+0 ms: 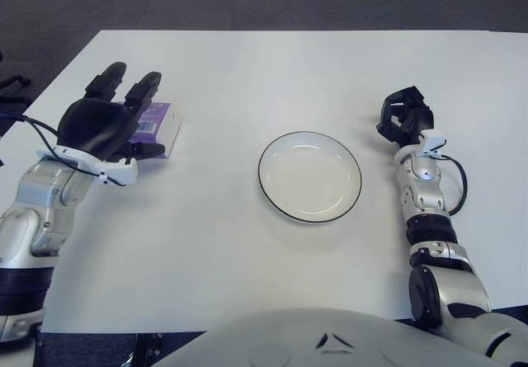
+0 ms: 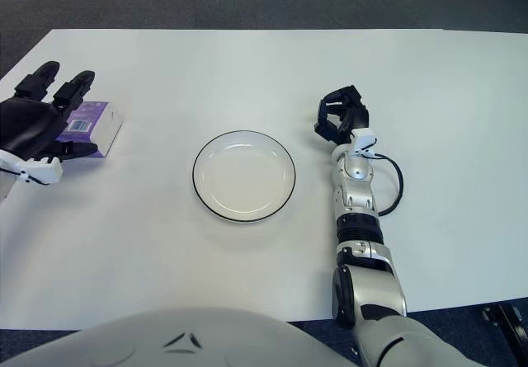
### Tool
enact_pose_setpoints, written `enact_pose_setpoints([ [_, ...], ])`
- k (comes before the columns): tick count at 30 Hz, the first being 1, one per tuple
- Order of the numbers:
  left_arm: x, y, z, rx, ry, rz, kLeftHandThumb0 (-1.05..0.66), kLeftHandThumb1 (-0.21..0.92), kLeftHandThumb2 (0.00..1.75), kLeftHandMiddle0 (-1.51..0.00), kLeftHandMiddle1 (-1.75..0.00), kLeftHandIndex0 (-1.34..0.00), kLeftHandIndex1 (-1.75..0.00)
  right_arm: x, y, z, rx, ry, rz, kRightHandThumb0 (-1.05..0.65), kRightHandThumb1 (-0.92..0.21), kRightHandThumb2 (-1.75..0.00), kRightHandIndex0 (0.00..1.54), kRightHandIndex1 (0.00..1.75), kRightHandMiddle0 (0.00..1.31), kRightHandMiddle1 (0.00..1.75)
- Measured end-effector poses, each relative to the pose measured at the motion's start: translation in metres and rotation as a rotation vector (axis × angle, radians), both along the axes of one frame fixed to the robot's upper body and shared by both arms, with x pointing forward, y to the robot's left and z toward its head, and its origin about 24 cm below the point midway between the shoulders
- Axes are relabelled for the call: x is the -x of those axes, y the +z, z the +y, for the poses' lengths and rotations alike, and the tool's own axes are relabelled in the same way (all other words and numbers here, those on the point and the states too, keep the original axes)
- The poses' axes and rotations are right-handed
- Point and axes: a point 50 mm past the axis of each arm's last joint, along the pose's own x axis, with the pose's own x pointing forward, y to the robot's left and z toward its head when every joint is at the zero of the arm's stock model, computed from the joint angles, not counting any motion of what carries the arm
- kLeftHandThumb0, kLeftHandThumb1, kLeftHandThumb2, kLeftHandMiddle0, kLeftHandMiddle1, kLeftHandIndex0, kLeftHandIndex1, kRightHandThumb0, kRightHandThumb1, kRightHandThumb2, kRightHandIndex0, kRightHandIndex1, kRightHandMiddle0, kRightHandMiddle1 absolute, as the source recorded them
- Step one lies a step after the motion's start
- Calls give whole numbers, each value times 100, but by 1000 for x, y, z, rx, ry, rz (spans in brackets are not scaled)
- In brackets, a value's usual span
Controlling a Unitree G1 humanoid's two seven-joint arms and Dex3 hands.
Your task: Put the tissue paper into the plate.
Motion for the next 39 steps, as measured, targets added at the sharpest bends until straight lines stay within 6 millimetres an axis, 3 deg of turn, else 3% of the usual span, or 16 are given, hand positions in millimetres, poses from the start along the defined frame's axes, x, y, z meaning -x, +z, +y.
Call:
enact_pose_setpoints([
  [11, -21, -15, 13, 96, -114, 178, -105, 92, 86, 0, 0, -1, -1, 0, 0, -1, 4, 6, 2, -41, -54, -103, 71, 173, 44, 175],
  [21, -40, -30, 23, 187, -142, 297, -105, 92, 82, 0, 0, 0, 0, 1, 0, -3, 4, 7, 2, -41, -54, -103, 71, 173, 44, 175],
  [31, -61, -32, 30, 210, -143, 314, -105, 92, 71, 0, 0, 0, 0, 1, 0, -3, 7, 11, -3, -41, -54, -103, 71, 173, 44, 175],
  [39, -74, -39, 35, 203, -84, 265, -105, 92, 48, 0, 0, 0, 0, 2, 2, -3, 8, 15, -8, -41, -54, -103, 71, 174, 44, 175],
])
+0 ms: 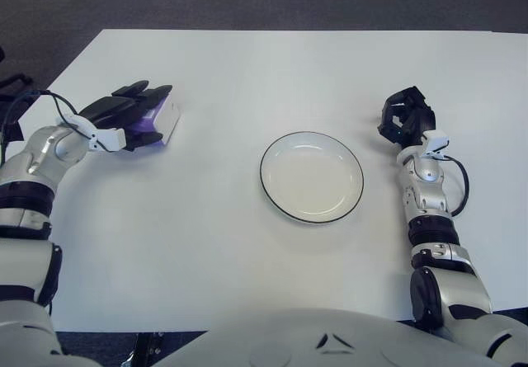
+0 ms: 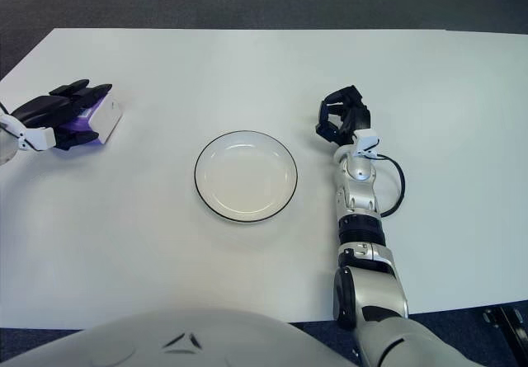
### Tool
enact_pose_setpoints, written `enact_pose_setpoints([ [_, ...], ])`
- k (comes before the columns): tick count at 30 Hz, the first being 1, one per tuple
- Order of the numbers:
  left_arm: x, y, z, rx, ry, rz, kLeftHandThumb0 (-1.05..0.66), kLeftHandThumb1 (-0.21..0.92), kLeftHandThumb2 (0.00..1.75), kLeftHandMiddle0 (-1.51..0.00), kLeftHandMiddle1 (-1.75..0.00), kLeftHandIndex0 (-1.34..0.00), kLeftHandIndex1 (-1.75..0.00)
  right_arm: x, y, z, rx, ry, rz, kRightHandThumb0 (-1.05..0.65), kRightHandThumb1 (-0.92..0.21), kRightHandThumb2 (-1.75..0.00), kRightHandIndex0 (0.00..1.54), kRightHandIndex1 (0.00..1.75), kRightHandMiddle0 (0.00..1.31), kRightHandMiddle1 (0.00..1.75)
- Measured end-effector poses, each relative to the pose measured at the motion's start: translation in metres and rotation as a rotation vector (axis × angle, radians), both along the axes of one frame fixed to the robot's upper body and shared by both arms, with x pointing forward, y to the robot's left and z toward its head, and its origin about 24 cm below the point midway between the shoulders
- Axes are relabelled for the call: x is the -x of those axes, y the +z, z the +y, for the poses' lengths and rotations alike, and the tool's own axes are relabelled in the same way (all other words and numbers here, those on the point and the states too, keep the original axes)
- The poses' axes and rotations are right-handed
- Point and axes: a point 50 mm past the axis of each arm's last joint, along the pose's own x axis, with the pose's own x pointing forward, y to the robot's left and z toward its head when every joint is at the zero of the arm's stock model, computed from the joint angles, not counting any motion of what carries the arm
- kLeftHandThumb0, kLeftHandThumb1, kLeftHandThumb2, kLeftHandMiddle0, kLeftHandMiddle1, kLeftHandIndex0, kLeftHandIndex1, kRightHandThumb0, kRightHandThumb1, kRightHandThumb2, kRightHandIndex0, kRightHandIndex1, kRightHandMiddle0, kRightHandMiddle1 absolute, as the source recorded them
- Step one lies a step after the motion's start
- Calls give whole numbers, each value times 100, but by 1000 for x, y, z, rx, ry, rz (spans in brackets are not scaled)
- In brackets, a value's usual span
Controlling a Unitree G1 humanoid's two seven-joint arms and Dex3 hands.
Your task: Put the tissue paper into the plate.
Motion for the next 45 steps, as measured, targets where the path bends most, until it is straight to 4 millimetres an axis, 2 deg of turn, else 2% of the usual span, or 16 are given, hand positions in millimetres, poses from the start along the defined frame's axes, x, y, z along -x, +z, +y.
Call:
enact_pose_setpoints([
  [7, -5, -10, 2, -2, 62, -78, -105, 92, 37, -1, -1, -2, -2, 1, 1, -2, -2, -7, -5, -41, -54, -103, 71, 174, 44, 175],
  [10, -5, -12, 2, -14, 73, -104, -105, 91, 30, -12, -8, 0, -17, 1, 2, -2, -1, -8, -8, -42, -54, -103, 71, 175, 44, 175],
  [13, -6, -13, 1, -29, 68, -120, -104, 89, 20, -8, -68, 0, -35, 2, 2, -2, 0, -9, -10, -42, -54, -104, 72, 175, 44, 175],
  [14, -6, -13, 1, -31, 65, -121, -103, 88, 18, -6, -83, 0, -40, 2, 2, -2, 1, -9, -10, -42, -54, -104, 72, 175, 44, 175],
  [15, -6, -13, 0, -33, 63, -121, -101, 86, 18, -7, -89, 0, -43, 2, 2, -2, 1, -9, -10, -42, -54, -104, 72, 175, 44, 175],
  [17, -6, -13, 0, -35, 59, -120, -91, 74, 32, -9, -108, 0, -54, 3, 2, -3, 2, -9, -11, -42, -54, -103, 72, 175, 44, 175],
  [18, -6, -13, 0, -36, 59, -120, -86, 68, 40, -9, -112, 0, -57, 3, 2, -3, 2, -9, -11, -41, -54, -103, 72, 175, 44, 175],
  [20, -7, -13, 0, -35, 60, -119, -67, 47, 71, -11, -123, 0, -70, 3, 2, -3, 2, -8, -9, -41, -54, -103, 72, 175, 44, 175],
  [21, -7, -13, 0, -33, 61, -119, -59, 41, 81, -12, -126, 0, -76, 3, 2, -3, 2, -8, -8, -41, -54, -103, 73, 175, 44, 175],
  [25, -8, -12, 0, -18, 69, -123, -43, 28, 100, -15, -136, 0, -106, 3, 2, -3, 1, -6, -5, -41, -54, -103, 73, 175, 44, 175],
  [27, -8, -11, 1, -10, 73, -126, -32, 22, 111, -17, -155, 0, -138, 3, 2, -2, 1, -6, -3, -41, -54, -103, 73, 175, 44, 175],
  [30, -8, -10, 0, 1, 74, -130, 18, 38, 112, -39, -167, -6, -162, 3, 2, -2, 0, -5, 2, -41, -54, -103, 73, 175, 44, 175],
  [31, -9, -10, 0, 1, 74, -131, 23, 39, 113, -41, -169, -8, -165, 3, 2, -2, 0, -6, 4, -41, -54, -103, 73, 175, 44, 175],
  [33, -9, -10, 0, 0, 74, -135, 37, 34, 124, -52, -172, -26, -171, 3, 1, -2, 0, -6, 8, -41, -54, -103, 72, 175, 44, 175],
  [39, -11, -8, -2, -2, 81, -157, 48, 25, 139, -65, -174, -53, -174, 3, 1, -2, 0, -5, 9, -41, -55, -102, 71, 175, 43, 175],
  [45, -13, -8, -4, 0, 86, -166, 50, 23, 142, -67, -175, -63, -175, 3, 1, -2, 2, 3, 9, -41, -55, -102, 71, 175, 43, 175],
])
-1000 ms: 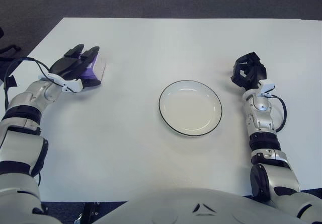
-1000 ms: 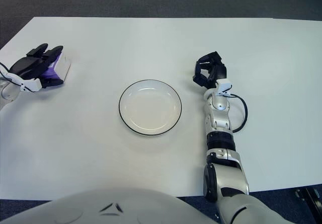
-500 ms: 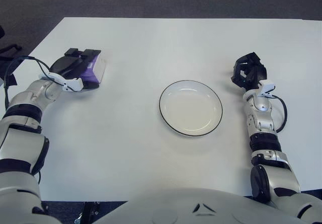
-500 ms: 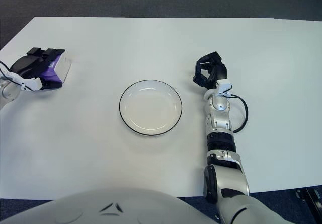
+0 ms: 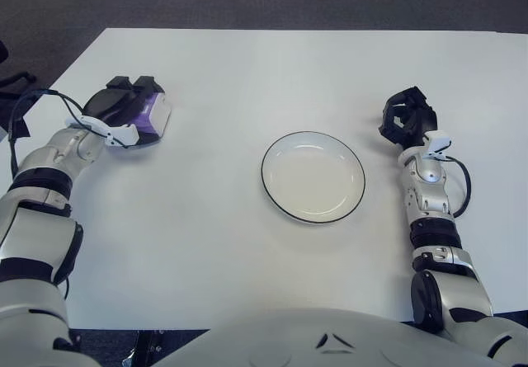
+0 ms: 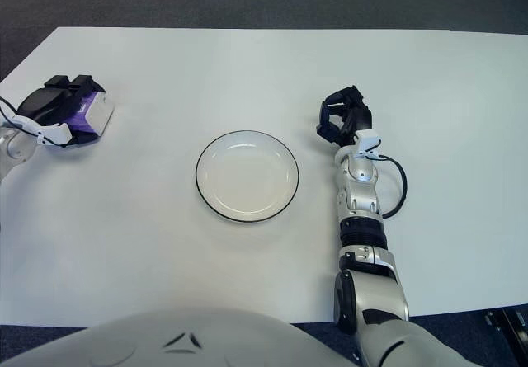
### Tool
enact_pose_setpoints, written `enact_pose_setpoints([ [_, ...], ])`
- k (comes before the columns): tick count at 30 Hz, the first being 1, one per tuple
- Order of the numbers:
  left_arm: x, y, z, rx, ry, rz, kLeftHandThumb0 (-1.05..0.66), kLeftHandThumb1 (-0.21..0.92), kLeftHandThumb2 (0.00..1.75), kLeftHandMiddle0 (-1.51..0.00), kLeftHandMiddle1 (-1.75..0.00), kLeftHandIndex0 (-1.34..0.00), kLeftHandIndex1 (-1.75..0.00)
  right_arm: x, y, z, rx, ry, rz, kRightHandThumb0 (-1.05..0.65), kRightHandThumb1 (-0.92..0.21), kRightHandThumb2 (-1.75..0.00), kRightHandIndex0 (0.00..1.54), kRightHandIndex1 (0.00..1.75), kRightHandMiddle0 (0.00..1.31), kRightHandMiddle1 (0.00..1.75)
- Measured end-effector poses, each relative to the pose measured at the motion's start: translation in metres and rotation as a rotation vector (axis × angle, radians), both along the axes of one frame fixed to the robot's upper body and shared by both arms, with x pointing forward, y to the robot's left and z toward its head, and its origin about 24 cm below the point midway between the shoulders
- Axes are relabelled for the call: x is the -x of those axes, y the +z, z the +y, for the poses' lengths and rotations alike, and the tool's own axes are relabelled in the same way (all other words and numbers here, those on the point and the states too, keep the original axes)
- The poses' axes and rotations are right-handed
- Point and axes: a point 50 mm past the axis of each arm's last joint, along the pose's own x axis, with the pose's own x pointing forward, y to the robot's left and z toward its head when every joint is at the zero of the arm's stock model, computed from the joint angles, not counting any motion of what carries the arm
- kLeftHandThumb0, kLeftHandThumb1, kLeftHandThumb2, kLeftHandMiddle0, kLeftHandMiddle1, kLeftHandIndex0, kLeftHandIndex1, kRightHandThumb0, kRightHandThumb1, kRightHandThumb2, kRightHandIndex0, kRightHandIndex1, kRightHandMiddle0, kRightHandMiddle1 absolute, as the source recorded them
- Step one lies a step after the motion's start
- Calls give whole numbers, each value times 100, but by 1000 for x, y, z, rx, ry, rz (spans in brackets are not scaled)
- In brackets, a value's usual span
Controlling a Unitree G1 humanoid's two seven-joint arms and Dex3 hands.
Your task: Put the tissue paper into the plate.
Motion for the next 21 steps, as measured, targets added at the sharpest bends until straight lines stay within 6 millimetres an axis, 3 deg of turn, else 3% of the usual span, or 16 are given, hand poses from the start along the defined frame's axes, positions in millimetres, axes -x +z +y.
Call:
enact_pose_setpoints([
  [13, -4, 3, -13, 23, -53, -35, 49, 24, 140, -66, -175, -70, -175, 1, -1, -1, 9, 10, 8, -41, -56, -101, 70, 174, 43, 175],
  [18, -9, 7, -36, 47, -144, -88, 49, 26, 139, -65, -175, -71, -175, 3, -2, -4, 19, 9, 16, -41, -56, -101, 70, 174, 42, 175],
  [21, -11, 15, -61, 74, -249, -146, 48, 26, 138, -65, -175, -72, -175, 4, -3, -6, 28, 10, 24, -41, -56, -101, 71, 174, 42, 175],
])
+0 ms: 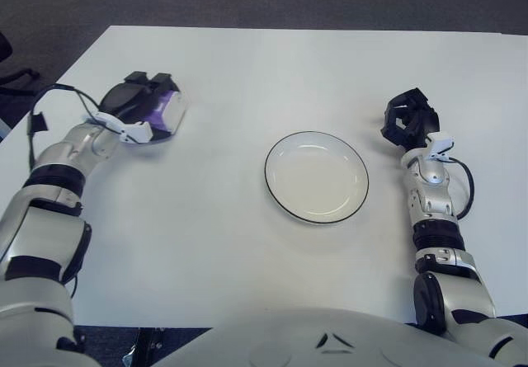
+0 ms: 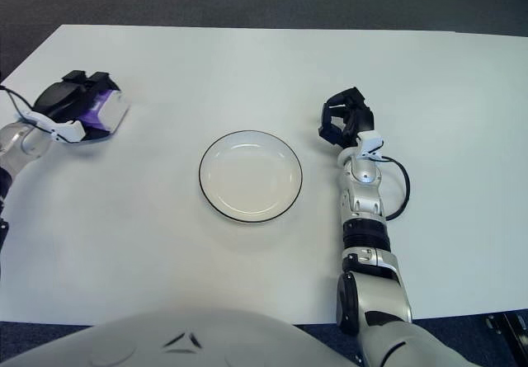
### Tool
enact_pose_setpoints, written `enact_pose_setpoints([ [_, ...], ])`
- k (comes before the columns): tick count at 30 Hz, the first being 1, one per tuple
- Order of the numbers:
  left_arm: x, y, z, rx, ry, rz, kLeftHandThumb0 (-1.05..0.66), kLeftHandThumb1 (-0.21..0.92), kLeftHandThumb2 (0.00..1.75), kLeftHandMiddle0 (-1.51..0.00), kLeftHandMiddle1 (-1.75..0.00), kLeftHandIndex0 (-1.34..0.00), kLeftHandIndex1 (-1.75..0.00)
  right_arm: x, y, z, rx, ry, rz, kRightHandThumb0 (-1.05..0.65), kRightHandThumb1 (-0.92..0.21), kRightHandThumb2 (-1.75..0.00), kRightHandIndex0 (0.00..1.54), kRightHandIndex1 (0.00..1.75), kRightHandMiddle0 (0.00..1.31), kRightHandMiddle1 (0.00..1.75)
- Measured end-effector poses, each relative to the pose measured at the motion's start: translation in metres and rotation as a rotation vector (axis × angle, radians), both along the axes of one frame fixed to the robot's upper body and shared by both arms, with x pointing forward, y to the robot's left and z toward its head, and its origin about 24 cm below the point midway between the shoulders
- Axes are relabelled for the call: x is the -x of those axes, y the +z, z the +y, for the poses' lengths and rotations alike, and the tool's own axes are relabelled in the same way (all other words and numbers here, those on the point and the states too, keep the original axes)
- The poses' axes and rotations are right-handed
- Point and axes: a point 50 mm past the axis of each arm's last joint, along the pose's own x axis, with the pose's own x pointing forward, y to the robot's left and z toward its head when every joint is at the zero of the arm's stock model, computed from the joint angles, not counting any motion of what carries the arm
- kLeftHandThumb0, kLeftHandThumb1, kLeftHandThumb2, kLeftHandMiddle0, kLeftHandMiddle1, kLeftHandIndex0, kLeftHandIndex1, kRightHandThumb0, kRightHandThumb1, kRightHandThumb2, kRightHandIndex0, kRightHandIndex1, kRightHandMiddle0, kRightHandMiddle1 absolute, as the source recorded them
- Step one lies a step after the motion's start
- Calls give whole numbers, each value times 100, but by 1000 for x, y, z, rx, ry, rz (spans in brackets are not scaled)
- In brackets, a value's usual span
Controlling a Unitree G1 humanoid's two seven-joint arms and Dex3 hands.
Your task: Put the tissue paper into the plate.
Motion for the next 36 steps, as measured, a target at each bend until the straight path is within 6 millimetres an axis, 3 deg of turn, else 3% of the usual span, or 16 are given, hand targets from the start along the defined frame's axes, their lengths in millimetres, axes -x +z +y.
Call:
enact_pose_setpoints([
  [4, 1, 14, -37, 63, -161, -94, 48, 27, 137, -64, -175, -74, -175, 0, -1, -1, 5, 2, 9, -41, -56, -101, 71, 174, 42, 175],
  [9, 6, 25, -66, 149, -298, -165, 48, 27, 137, -64, -175, -75, -175, -1, -1, 2, 8, 15, 13, -41, -56, -101, 71, 174, 42, 175],
  [16, 10, 32, -83, 192, -367, -203, 48, 27, 137, -64, -175, -75, -175, -1, -1, 4, 5, 27, 18, -41, -56, -101, 71, 175, 43, 175],
  [27, 23, 58, -116, 302, -543, -278, 50, 23, 142, -67, -175, -77, -175, -1, -2, 4, 5, 27, 20, -41, -56, -100, 68, 175, 42, 175],
  [36, 37, 72, -134, 285, -675, -292, 51, 20, 145, -70, -175, -75, -175, -1, -1, 5, 6, 29, 18, -41, -57, -100, 67, 174, 42, 175],
])
